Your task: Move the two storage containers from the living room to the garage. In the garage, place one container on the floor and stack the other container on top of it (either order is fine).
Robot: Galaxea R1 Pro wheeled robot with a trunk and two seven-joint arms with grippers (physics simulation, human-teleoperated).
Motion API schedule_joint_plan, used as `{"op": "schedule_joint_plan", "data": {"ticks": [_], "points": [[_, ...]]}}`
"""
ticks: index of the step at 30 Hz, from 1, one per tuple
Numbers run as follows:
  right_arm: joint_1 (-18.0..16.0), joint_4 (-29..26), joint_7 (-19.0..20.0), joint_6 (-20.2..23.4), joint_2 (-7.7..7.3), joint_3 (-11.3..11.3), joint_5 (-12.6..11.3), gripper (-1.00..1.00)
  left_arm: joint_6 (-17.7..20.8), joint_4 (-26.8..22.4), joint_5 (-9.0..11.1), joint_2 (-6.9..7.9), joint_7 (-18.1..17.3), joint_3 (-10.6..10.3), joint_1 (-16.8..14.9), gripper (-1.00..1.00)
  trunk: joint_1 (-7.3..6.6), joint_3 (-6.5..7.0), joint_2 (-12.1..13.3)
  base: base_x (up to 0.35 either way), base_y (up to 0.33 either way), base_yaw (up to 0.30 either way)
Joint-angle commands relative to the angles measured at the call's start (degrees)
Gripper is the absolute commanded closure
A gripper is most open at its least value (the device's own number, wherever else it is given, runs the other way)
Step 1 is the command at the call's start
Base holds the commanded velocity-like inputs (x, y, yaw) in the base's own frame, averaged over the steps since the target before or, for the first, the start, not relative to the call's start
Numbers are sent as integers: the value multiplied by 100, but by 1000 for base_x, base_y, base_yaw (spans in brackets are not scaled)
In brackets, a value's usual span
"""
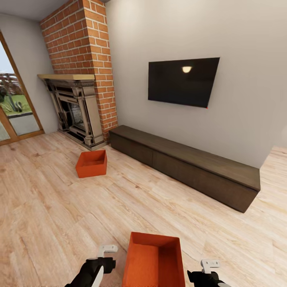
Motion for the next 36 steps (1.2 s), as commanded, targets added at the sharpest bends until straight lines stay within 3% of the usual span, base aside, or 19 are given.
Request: {"op": "schedule_joint_plan", "data": {"ticks": [1,24,36], "points": [[0,-12,19,33,-2,-1,-26,-100,30,-8,-8,-2,16,-2,-2,-100,0,-15,-3,0,0,104],[0,-6,14,26,-2,-35,-42,-100,21,-11,-8,-2,16,-2,-2,-100,0,-183,-3,0,0,86],[0,11,13,-158,-2,-46,-53,-100,21,-7,-8,-2,16,-2,-2,-100,0,-225,-3,0,0,-221]]}}
